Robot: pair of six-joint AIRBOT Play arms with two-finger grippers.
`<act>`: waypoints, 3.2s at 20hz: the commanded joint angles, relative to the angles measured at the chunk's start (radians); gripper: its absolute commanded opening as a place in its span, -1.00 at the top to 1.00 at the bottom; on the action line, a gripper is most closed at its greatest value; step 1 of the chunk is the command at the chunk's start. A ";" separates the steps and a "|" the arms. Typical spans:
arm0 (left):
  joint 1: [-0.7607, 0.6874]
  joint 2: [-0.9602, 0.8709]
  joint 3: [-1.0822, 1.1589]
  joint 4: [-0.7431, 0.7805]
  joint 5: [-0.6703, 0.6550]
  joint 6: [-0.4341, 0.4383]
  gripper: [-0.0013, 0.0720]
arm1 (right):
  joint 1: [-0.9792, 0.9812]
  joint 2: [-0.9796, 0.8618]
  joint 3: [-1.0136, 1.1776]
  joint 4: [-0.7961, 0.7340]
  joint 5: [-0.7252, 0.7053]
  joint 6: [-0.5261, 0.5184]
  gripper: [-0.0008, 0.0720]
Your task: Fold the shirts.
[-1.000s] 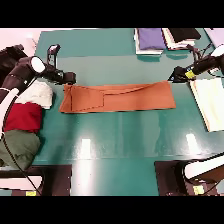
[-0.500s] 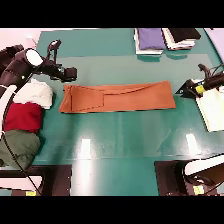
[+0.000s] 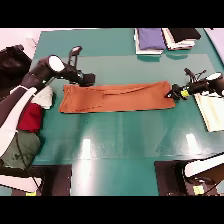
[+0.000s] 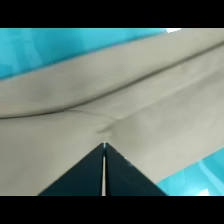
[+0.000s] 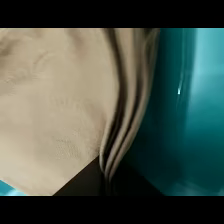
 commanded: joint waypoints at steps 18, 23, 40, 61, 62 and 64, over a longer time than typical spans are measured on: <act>-0.195 -0.363 0.226 -0.128 0.066 0.020 0.90 | 0.476 0.152 0.695 0.018 0.162 0.234 0.94; -0.176 -0.362 0.294 -0.087 0.002 0.019 0.90 | 0.553 0.152 0.698 0.019 0.115 0.263 0.94; 0.338 0.312 0.369 0.203 -0.176 0.035 0.90 | 1.006 -0.209 0.810 0.346 -0.301 0.029 0.14; 0.334 0.304 0.282 0.082 -0.163 0.062 0.90 | 0.623 -0.219 0.254 0.276 -0.174 0.161 -0.52; 0.334 0.304 0.282 0.077 -0.163 0.062 0.90 | 0.650 -0.255 0.298 0.296 -0.174 0.161 -0.47; 0.334 0.304 0.282 0.061 -0.163 0.062 0.90 | 0.696 -0.315 0.381 0.306 -0.167 0.161 0.02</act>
